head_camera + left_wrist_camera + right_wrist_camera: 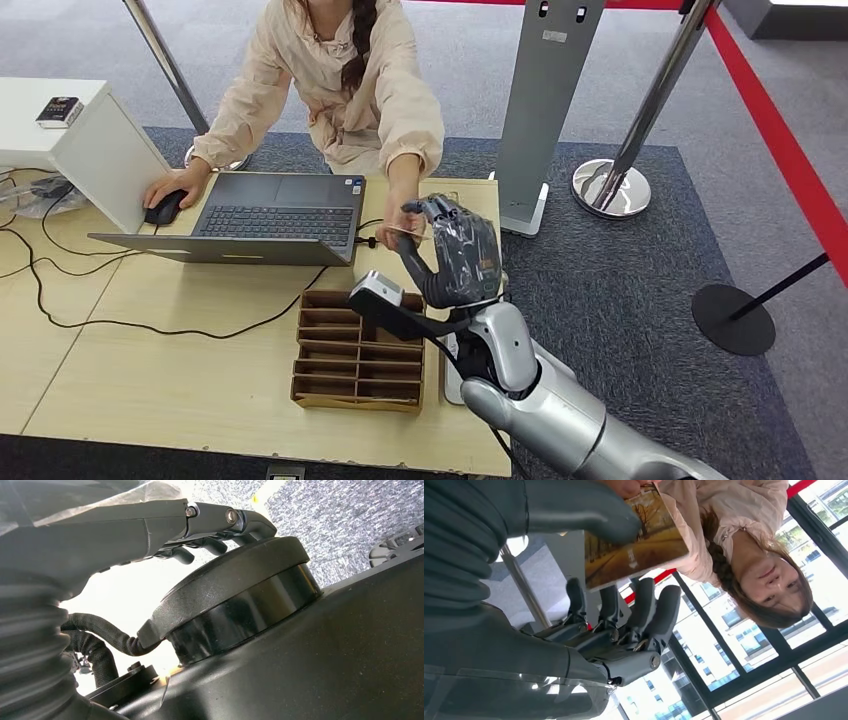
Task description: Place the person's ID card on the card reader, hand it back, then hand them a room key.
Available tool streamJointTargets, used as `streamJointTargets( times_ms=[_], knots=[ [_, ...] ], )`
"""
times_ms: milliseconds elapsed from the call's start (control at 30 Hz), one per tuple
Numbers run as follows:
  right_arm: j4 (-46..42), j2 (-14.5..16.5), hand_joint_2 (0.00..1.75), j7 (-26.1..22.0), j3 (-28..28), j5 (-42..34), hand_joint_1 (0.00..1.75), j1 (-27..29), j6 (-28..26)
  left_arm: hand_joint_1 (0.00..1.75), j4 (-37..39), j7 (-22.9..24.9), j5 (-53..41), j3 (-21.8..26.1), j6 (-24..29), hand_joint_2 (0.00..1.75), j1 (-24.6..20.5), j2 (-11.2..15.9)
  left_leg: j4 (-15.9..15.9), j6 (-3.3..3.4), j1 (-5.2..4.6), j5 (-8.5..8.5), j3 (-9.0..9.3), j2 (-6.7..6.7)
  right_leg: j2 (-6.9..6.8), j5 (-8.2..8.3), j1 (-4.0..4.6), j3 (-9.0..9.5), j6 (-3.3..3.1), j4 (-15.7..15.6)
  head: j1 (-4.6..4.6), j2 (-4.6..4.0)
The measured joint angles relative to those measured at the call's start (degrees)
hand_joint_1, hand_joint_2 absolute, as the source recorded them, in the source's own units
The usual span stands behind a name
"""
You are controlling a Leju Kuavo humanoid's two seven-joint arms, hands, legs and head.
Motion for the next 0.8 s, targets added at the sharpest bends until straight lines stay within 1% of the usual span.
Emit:
streamJointTargets(
  times_ms=[500, 633, 800],
  knots=[
    [1.75, 0.22, 1.75, -0.51, 0.85, 0.90, 0.00, 0.05, 0.39, 0.00, 0.07, -0.41, 0.00, -0.09, 0.00, 1.75, 0.01, 0.02, 0.00, 0.00, 0.00, 0.00, 0.01, 0.00, 0.00, 0.00, 0.00, -0.01, 0.00, 0.00, -0.01, 0.00],
    [1.71, -0.04, 1.75, -0.81, 1.24, 0.01, 0.00, 1.23, 3.70, 0.00, 0.09, -0.46, 0.00, -0.08, -0.04, 1.75, 0.01, 0.01, 0.00, 0.00, 0.00, 0.00, 0.01, 0.00, 0.00, 0.00, 0.00, -0.01, 0.00, 0.00, 0.00, 0.00],
    [1.25, -0.91, 1.75, -1.27, 1.88, -2.99, 0.00, 2.92, 8.08, 0.00, 0.11, -0.47, 0.00, -0.08, -0.11, 1.75, 0.02, 0.00, 0.00, 0.00, 0.00, 0.00, 0.01, 0.00, 0.00, 0.00, 0.00, -0.01, 0.00, 0.00, 0.00, 0.00]
  ],
)
